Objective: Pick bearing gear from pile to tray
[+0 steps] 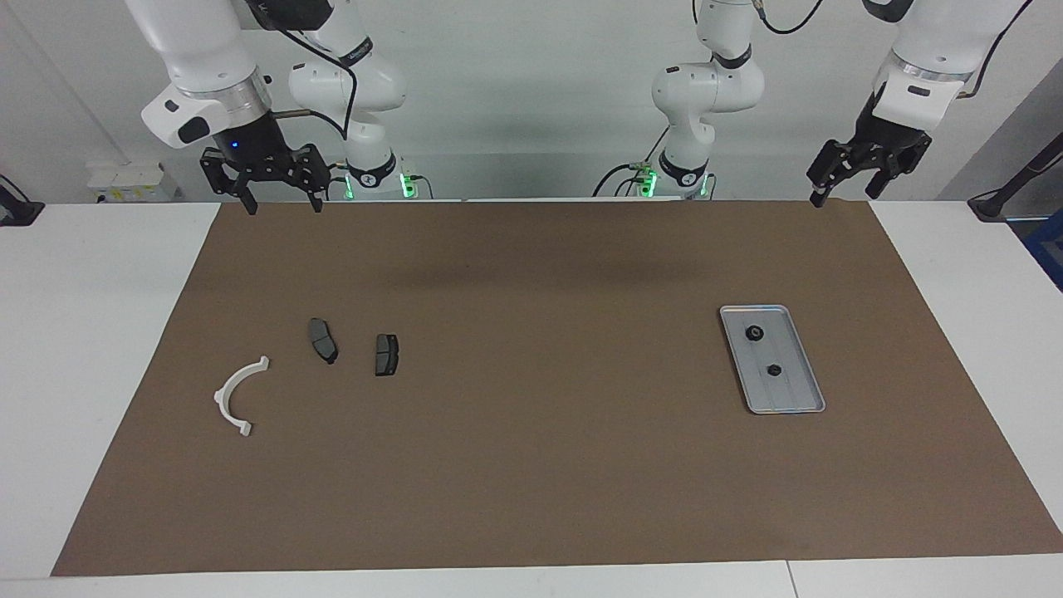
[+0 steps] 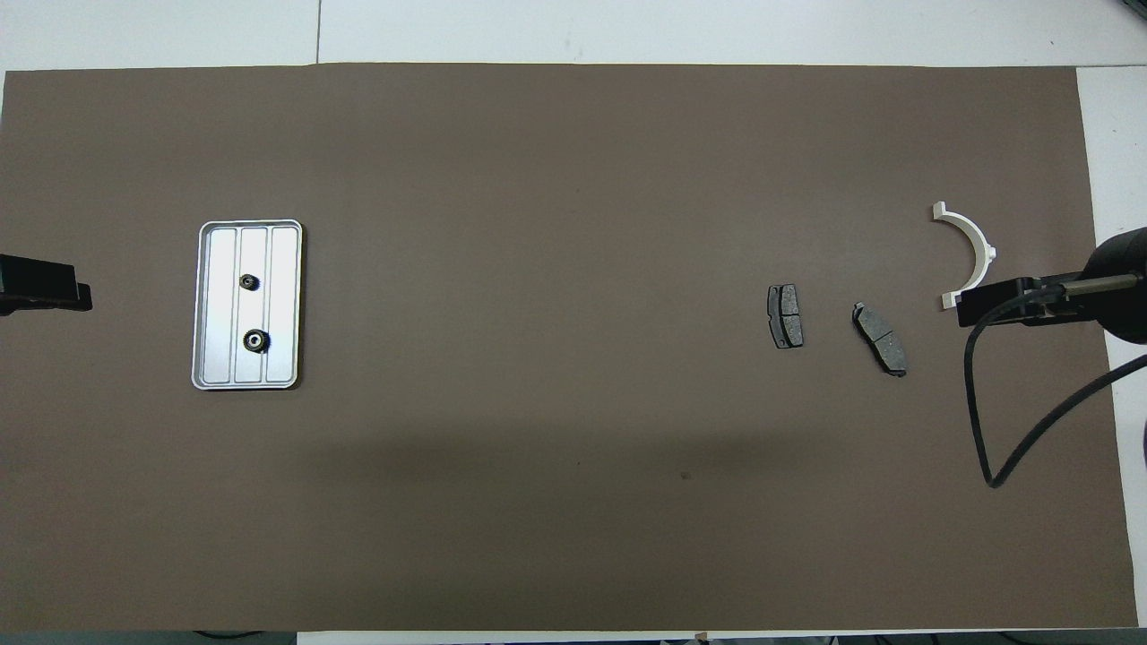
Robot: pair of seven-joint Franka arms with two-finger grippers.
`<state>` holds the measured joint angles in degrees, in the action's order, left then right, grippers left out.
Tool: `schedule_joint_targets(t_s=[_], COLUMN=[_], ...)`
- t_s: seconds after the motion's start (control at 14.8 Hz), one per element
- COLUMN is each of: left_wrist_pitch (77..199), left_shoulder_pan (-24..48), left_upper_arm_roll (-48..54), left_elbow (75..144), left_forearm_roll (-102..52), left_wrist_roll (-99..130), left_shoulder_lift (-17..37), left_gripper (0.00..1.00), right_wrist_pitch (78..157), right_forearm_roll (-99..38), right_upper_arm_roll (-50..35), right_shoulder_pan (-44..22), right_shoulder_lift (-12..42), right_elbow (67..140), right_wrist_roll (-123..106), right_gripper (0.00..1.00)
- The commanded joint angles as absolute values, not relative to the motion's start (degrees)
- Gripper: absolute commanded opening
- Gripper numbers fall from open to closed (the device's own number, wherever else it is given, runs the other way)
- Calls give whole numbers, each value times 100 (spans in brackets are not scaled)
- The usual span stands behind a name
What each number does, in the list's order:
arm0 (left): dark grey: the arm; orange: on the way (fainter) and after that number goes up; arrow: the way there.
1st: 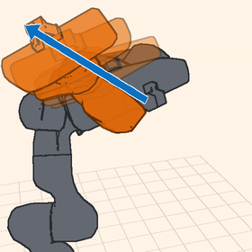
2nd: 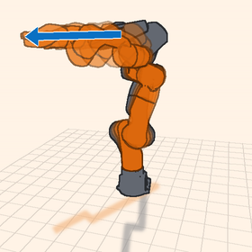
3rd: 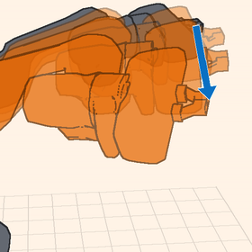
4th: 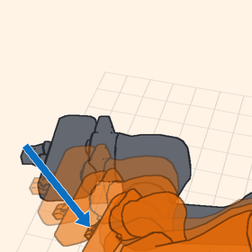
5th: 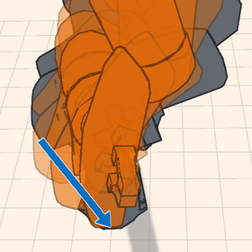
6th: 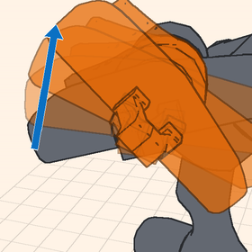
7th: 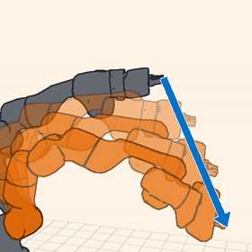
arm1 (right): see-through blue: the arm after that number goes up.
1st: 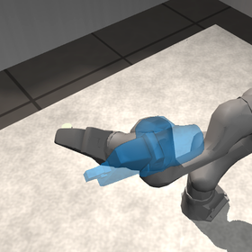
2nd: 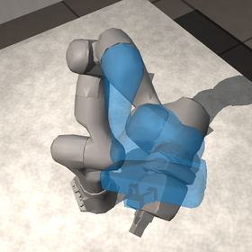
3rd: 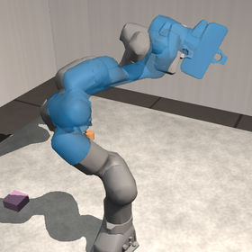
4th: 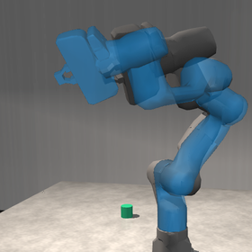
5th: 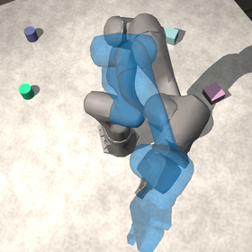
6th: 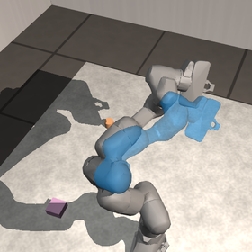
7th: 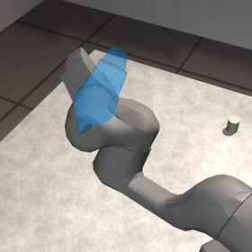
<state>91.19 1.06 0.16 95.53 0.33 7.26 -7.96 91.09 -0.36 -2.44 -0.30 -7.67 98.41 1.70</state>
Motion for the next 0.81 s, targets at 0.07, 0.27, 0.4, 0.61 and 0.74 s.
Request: schedule_joint_targets(t_s=[0.07,0.27,0.4,0.61,0.74], left_wrist_pitch=[8851,8728,8570,8351,8218], left_shoulder_pan=[114,114,123,395,396], left_upper_arm_roll=[-26,-35,17,-105,-105], left_elbow=[9343,9334,9352,9361,9308], left_forearm_roll=[-35,-9,-9,-17,-44], left_wrist_roll=[615,624,633,633,633], left_shoulder_lift=[-686,-686,-703,-668,-554], left_gripper=[100,100,100,100,100], right_wrist_pitch=[9229,9229,9229,9229,9229], right_forearm_roll=[-123,-132,-132,-132,-132], right_upper_arm_roll=[-264,-264,-264,-264,-264], right_shoulder_pan=[0,-9,-9,-9,-9], right_shoulder_lift=[-826,-826,-826,-826,-826], right_elbow=[9940,9940,9940,9940,9940], right_wrist_roll=[211,211,202,202,211], right_gripper=[100,100,100,100,100])
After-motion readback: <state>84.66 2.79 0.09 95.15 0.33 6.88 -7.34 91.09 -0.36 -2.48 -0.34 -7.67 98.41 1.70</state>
